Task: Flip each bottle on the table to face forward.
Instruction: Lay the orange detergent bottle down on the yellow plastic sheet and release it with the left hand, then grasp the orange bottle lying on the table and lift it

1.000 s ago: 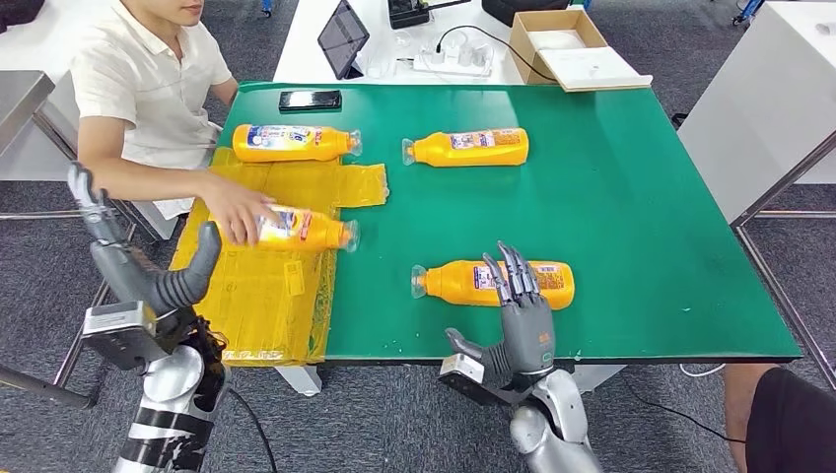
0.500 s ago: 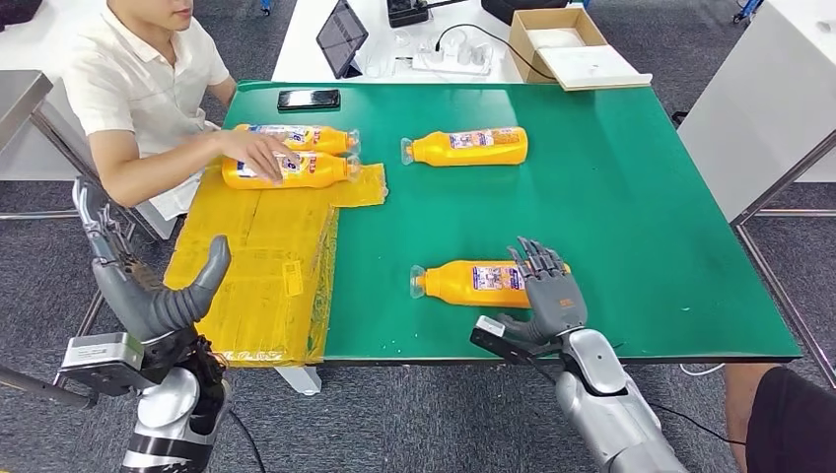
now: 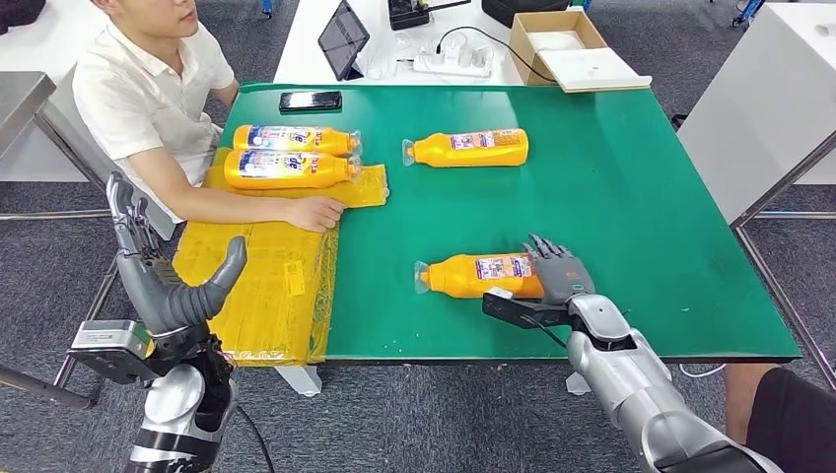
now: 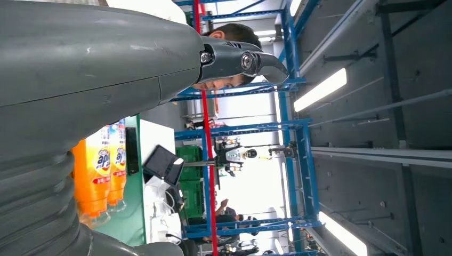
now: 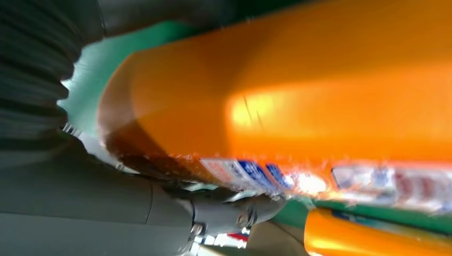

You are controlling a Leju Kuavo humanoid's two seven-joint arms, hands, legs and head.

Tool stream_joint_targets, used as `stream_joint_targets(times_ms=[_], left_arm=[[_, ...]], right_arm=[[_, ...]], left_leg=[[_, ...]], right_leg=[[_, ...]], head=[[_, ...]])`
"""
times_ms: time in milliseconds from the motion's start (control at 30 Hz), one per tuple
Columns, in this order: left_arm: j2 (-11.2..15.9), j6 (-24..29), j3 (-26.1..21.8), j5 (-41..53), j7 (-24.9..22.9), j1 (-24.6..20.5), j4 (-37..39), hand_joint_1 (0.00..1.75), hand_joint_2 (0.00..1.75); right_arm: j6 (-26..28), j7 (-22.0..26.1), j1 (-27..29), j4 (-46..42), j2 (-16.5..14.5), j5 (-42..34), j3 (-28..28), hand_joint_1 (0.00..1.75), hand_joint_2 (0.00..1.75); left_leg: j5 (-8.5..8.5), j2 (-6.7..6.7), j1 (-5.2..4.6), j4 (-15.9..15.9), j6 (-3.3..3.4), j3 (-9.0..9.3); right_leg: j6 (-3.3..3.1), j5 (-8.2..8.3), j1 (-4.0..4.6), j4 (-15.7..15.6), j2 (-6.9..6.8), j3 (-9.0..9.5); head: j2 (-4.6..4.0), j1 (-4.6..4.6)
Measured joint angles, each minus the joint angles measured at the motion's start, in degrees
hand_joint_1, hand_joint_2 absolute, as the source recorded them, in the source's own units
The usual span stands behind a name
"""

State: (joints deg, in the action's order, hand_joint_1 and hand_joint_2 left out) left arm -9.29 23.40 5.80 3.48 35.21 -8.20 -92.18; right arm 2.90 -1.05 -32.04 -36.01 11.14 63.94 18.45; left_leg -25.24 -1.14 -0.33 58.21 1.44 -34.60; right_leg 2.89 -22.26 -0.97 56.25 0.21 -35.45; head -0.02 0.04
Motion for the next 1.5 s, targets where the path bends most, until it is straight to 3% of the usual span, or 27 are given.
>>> stream_joint_targets(times_ms=[167,233,433,500,600,733,833,1233,1367,1500], left_arm=[[-0.2,-0.6,-0.1,-0.5,0.0,-0.2,0.8,0.00,1.75],[-0.2,-0.9,-0.2,-0.7,0.2,-0.2,1.1,0.00,1.75],[-0.2,-1.4,-0.2,-3.0,0.0,-0.3,1.9,0.00,1.75],[-0.6,-1.0,-0.1,-5.4,-2.2,-0.2,2.2,0.00,1.75],[-1.6,-2.1,0.7,-10.5,-7.4,0.2,3.6,0.00,1.75],[-2.2,-6.8,2.8,-17.7,-12.8,0.2,7.3,0.00,1.75],[-2.6,-9.2,4.8,-21.1,-13.5,0.2,11.1,0.00,1.75],[-3.0,-10.9,7.8,-22.2,-12.7,-0.1,16.3,0.00,1.75],[-2.9,-17.6,9.8,-21.0,-10.3,0.0,17.5,0.00,1.75],[-2.6,-23.5,11.8,-19.1,-7.5,0.6,17.5,0.00,1.75]], right_arm=[[-0.8,1.2,-1.7,2.6,0.7,-1.5,0.3,1.75,1.75],[-1.5,3.7,-2.1,3.1,0.9,-4.1,0.3,1.75,1.75],[-3.1,21.1,0.3,1.0,-0.7,-24.8,-2.5,1.75,1.75],[-1.0,24.9,4.0,-3.7,-2.8,-31.2,-3.7,1.75,1.75],[4.1,26.0,9.6,-14.5,-6.2,-37.2,-4.5,1.75,1.75],[8.9,29.5,13.2,-25.8,-8.9,-41.8,-5.2,1.75,1.75],[11.8,33.3,15.0,-32.2,-10.7,-44.9,-5.7,1.75,1.75],[13.2,34.8,17.2,-40.5,-13.2,-46.6,-5.8,1.75,1.75],[12.3,34.8,16.8,-40.9,-14.0,-48.0,-4.8,1.75,1.75],[8.1,32.6,14.9,-37.6,-14.6,-48.0,-2.2,1.75,1.75]], left_leg=[[0.01,-0.01,0.00,0.0,0.01,0.13],[0.01,-0.01,0.00,0.0,0.01,0.16],[-0.06,0.13,0.04,0.0,-0.02,0.15],[-0.09,0.22,0.06,0.0,-0.02,0.11],[-0.08,0.14,0.14,0.0,-0.04,-0.09],[-0.06,0.12,0.17,0.0,-0.05,-0.20],[-0.09,0.23,0.11,0.0,-0.02,-0.24],[-0.10,0.20,0.04,0.0,-0.01,-0.28],[-0.10,0.22,0.05,0.0,-0.01,-0.31],[-0.10,0.21,0.06,0.0,-0.01,-0.32]], right_leg=[[0.01,0.01,0.00,0.0,0.00,0.14],[0.01,0.01,0.00,0.0,0.00,0.17],[0.00,0.01,0.04,0.0,0.08,0.16],[0.00,0.00,0.08,0.0,0.14,0.09],[-0.04,-0.03,0.15,0.1,0.12,-0.13],[-0.05,-0.04,0.15,0.1,0.12,-0.21],[-0.03,-0.02,0.10,0.0,0.15,-0.25],[-0.02,-0.02,0.04,0.0,0.14,-0.29],[-0.02,-0.02,0.04,0.0,0.14,-0.29],[-0.03,-0.02,0.04,0.0,0.14,-0.29]], head=[[0.00,0.01],[0.00,0.02],[0.00,0.02],[0.00,-0.01],[0.00,-0.04],[0.00,-0.01],[0.00,0.01],[0.00,-0.01],[0.00,0.01],[0.00,0.01]])
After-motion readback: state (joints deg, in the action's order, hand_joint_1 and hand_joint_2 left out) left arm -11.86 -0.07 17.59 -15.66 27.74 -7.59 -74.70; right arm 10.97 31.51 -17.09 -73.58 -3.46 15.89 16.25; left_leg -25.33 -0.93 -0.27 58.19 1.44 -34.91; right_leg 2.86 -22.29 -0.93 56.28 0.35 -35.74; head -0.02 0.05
